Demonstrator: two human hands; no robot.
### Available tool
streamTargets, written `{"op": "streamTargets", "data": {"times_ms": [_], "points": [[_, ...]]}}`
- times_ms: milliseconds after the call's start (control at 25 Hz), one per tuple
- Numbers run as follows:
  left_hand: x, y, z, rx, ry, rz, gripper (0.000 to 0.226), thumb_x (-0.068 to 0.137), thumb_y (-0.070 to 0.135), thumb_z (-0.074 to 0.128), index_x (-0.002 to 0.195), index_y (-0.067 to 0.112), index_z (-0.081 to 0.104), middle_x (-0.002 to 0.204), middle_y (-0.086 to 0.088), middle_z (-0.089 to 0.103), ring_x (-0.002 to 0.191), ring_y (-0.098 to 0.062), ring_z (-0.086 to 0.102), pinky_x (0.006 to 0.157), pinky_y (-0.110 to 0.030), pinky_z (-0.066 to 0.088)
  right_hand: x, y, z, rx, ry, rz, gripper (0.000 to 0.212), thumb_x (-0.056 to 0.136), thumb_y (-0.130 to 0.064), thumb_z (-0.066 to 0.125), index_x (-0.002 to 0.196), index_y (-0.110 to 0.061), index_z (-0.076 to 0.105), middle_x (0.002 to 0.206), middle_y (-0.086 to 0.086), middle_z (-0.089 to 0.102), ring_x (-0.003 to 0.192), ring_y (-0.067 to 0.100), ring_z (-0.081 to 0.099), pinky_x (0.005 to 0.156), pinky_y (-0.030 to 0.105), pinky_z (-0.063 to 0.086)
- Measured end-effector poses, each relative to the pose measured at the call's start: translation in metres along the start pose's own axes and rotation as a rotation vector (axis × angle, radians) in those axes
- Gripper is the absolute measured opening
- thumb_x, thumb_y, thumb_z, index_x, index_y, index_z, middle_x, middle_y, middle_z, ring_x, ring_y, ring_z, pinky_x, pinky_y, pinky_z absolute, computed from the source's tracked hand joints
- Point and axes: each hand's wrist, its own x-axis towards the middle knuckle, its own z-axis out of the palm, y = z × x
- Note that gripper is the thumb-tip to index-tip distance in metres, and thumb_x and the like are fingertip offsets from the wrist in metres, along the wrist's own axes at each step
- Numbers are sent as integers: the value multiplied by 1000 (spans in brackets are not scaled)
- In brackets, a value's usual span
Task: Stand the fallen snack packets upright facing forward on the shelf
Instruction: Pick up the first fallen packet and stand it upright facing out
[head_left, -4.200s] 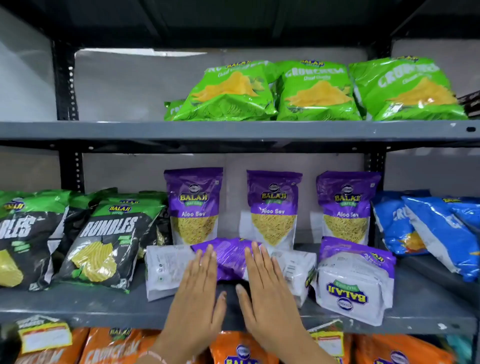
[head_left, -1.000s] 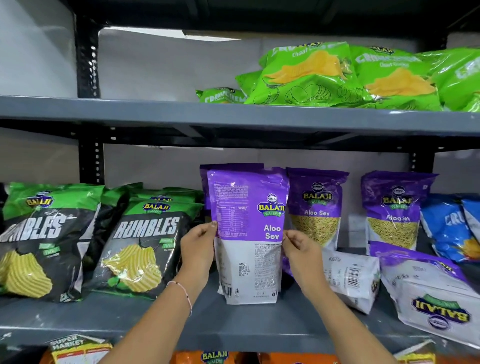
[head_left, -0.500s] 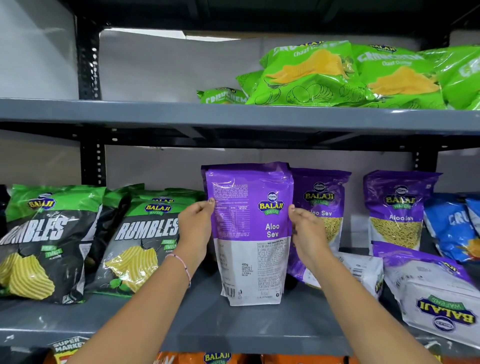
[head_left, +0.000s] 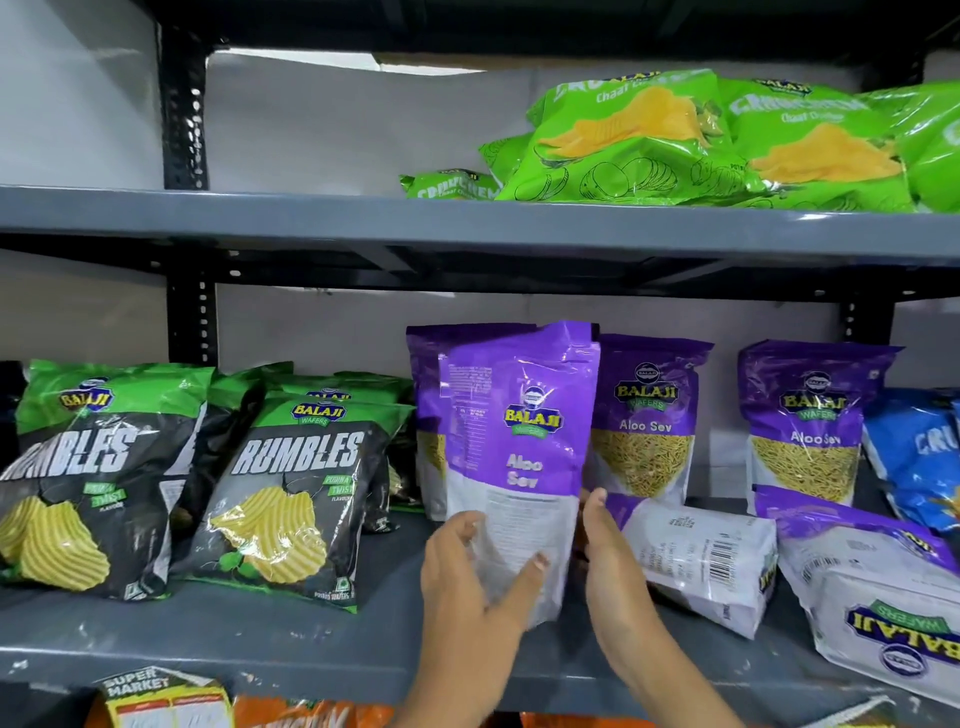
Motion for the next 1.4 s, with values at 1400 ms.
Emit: {"op": "streamTargets", "data": {"times_ms": [1400], "points": [[15, 10, -55, -237, -183, -366, 52, 62, 38, 80, 105, 17, 60, 113, -14, 73, 109, -26, 69, 96, -39, 53, -14, 5, -36, -32, -469, 90, 57, 83, -7, 77, 136, -7, 55, 133, 15, 70, 128, 32, 63, 115, 54, 41]]}}
